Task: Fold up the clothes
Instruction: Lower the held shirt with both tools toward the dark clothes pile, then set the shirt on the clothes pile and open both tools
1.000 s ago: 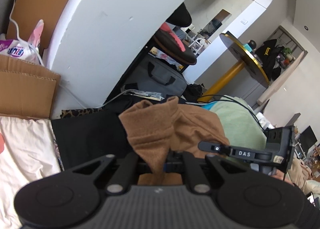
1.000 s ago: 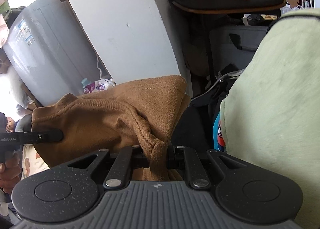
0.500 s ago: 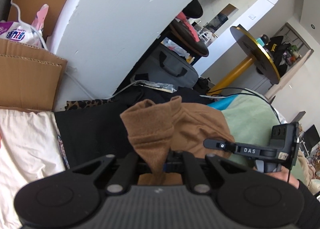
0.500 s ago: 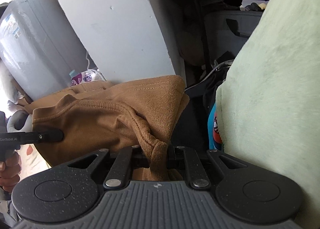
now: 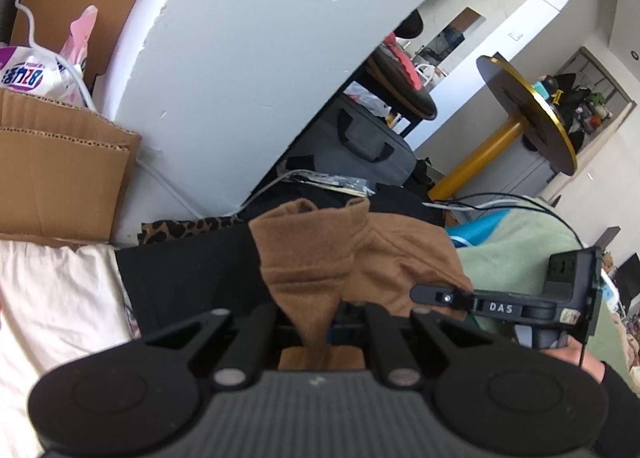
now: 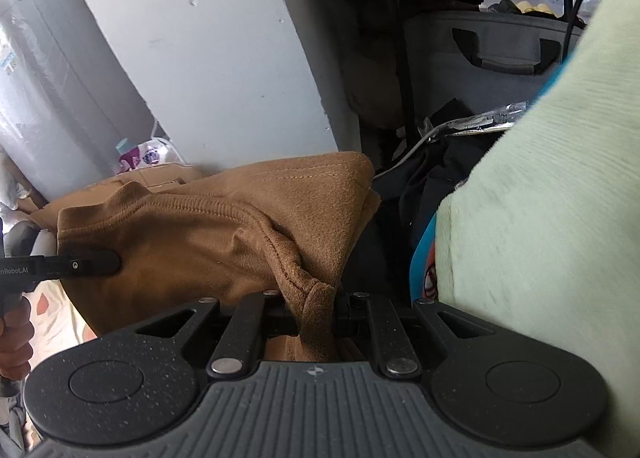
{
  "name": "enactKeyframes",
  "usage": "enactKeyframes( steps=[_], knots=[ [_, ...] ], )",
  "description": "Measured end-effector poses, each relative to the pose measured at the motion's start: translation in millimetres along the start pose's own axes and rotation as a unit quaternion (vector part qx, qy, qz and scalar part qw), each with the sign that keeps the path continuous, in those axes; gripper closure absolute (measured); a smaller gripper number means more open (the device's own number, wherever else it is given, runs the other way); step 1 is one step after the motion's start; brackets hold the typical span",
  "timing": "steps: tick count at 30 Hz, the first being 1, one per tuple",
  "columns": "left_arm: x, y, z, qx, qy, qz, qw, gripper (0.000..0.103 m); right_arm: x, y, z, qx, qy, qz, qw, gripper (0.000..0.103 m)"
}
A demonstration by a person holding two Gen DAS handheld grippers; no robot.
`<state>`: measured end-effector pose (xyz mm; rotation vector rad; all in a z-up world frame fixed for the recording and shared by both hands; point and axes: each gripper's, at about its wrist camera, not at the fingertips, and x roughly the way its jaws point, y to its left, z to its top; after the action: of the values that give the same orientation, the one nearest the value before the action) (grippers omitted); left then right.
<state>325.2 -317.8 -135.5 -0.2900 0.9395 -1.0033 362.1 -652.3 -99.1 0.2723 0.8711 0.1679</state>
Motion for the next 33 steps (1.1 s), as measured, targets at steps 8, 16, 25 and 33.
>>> enactKeyframes(
  steps=[8, 16, 25, 33],
  knots=[
    [28, 33, 13, -0.003, 0.007, 0.018, 0.9998, 0.098, 43, -5, 12, -0.014, 0.023, -0.014, 1.000, 0.092],
    [61, 72, 21, -0.010, 0.008, 0.037, 0.9992, 0.098, 94, -10, 21, -0.027, 0.045, -0.029, 0.998, 0.092],
    [94, 112, 16, -0.021, 0.003, 0.058, 0.9981, 0.098, 150, -15, 21, -0.041, 0.067, -0.045, 0.996, 0.092],
    [110, 135, 15, -0.023, -0.004, 0.075, 0.9969, 0.098, 196, -11, 21, -0.068, 0.090, -0.070, 0.991, 0.091]
  ],
)
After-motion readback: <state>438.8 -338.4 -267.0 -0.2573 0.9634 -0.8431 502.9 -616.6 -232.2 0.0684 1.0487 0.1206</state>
